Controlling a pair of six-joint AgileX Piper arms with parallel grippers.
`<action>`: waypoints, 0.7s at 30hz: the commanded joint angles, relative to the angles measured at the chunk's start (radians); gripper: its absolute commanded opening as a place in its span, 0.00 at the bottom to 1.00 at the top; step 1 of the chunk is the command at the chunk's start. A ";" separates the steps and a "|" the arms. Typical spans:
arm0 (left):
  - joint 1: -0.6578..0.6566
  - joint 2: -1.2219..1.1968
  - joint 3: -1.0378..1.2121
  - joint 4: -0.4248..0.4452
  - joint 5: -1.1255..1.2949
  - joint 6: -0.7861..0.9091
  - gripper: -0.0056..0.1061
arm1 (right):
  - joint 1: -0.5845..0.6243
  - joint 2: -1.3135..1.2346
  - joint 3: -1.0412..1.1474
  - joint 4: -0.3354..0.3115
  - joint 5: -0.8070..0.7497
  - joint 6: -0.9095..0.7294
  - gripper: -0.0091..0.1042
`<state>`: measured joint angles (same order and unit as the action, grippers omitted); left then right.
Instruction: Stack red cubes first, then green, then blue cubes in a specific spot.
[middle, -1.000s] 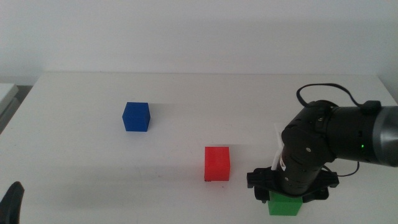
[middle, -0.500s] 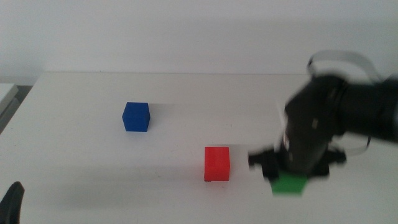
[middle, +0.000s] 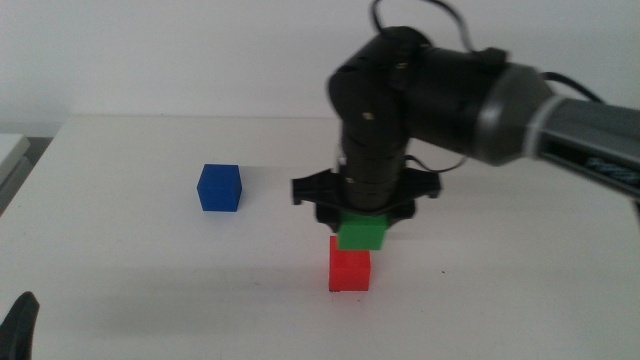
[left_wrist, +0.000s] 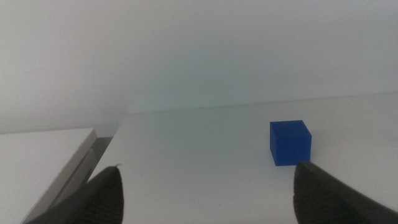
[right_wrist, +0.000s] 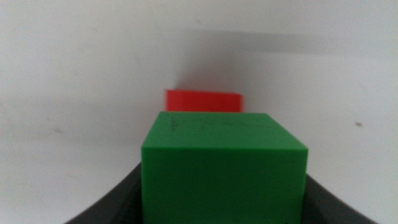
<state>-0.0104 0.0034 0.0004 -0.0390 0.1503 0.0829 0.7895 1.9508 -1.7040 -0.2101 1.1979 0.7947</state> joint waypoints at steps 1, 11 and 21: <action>0.002 -0.003 0.000 -0.003 -0.012 -0.004 0.89 | 0.011 0.034 -0.059 -0.010 0.023 0.024 0.10; 0.002 -0.003 0.000 -0.003 -0.012 -0.004 0.89 | 0.025 0.100 -0.094 -0.014 0.023 0.076 0.10; 0.002 -0.003 0.000 -0.003 -0.012 -0.004 0.89 | 0.025 0.130 -0.094 -0.054 0.023 0.076 0.10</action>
<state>-0.0104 0.0034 0.0004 -0.0390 0.1503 0.0829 0.8128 2.0803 -1.7902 -0.2523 1.2116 0.8679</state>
